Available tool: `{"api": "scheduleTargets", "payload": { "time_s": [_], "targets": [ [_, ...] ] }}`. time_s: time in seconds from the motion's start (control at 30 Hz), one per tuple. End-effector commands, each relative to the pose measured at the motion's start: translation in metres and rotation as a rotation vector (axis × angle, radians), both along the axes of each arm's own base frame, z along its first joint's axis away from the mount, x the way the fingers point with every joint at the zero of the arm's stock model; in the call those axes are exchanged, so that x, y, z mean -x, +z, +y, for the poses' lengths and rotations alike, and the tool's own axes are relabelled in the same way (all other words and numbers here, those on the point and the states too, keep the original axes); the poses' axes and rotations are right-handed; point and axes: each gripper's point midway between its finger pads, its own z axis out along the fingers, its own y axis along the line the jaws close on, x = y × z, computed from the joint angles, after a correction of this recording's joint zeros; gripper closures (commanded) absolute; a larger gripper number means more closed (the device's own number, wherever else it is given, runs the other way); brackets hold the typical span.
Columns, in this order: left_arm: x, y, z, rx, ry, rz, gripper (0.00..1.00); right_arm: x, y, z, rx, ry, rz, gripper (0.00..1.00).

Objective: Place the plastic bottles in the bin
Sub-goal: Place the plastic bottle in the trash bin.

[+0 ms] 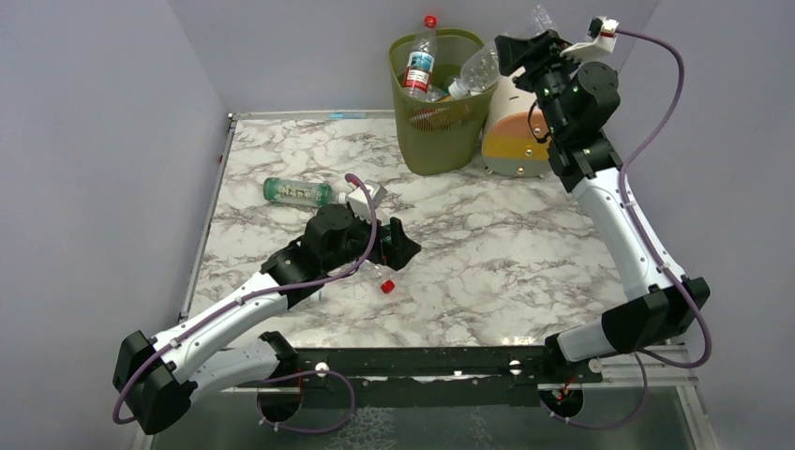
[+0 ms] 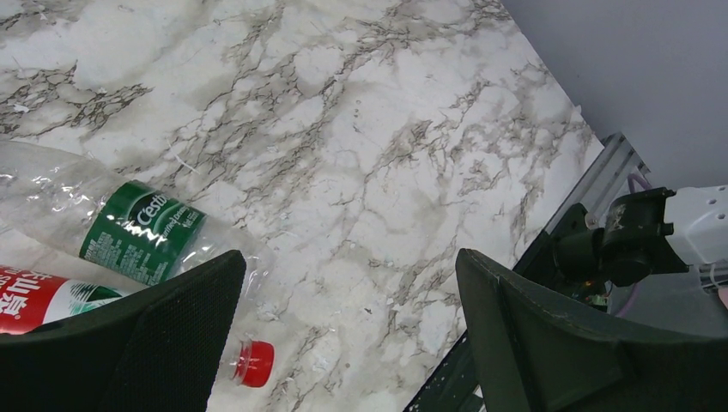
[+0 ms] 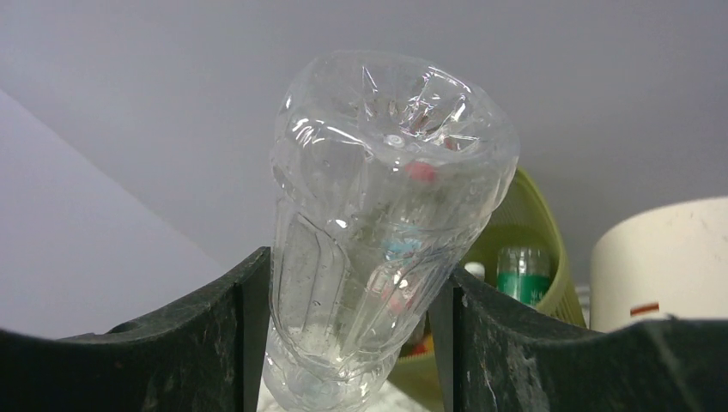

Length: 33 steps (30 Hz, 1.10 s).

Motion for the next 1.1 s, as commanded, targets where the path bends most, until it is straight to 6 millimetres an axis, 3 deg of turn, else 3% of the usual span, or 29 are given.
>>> {"api": "scheduleTargets", "payload": {
  "time_s": [0.0,0.4,0.47,0.67,0.8,0.87,0.97,1.07],
  "targets": [
    [0.0,0.022,-0.001,0.036,-0.005,-0.042,0.01,-0.022,0.041,-0.014,-0.024,-0.114,-0.169,0.47],
    [0.001,0.031,0.004,0.012,0.004,-0.047,0.01,-0.137,-0.004,-0.014,0.166,-0.331,-0.224,0.46],
    [0.0,0.032,0.005,0.006,0.008,-0.048,0.01,-0.151,-0.005,-0.014,0.189,-0.357,-0.239,0.46],
    [0.001,0.03,0.008,0.0,0.015,-0.047,0.01,-0.193,-0.034,-0.005,0.265,-0.376,-0.198,0.41],
    [0.0,0.029,0.006,-0.001,0.012,-0.042,0.01,-0.196,-0.053,0.002,0.28,-0.34,-0.166,0.25],
    [0.0,0.028,0.005,-0.002,0.01,-0.04,0.01,-0.193,-0.058,0.004,0.286,-0.325,-0.154,0.22],
    [0.0,0.027,0.004,-0.003,0.003,-0.037,0.01,-0.185,-0.059,0.002,0.297,-0.314,-0.134,0.16],
    [0.001,0.028,0.003,0.004,0.0,-0.034,0.01,-0.164,-0.048,0.0,0.283,-0.294,-0.16,0.15]
  ]
}}
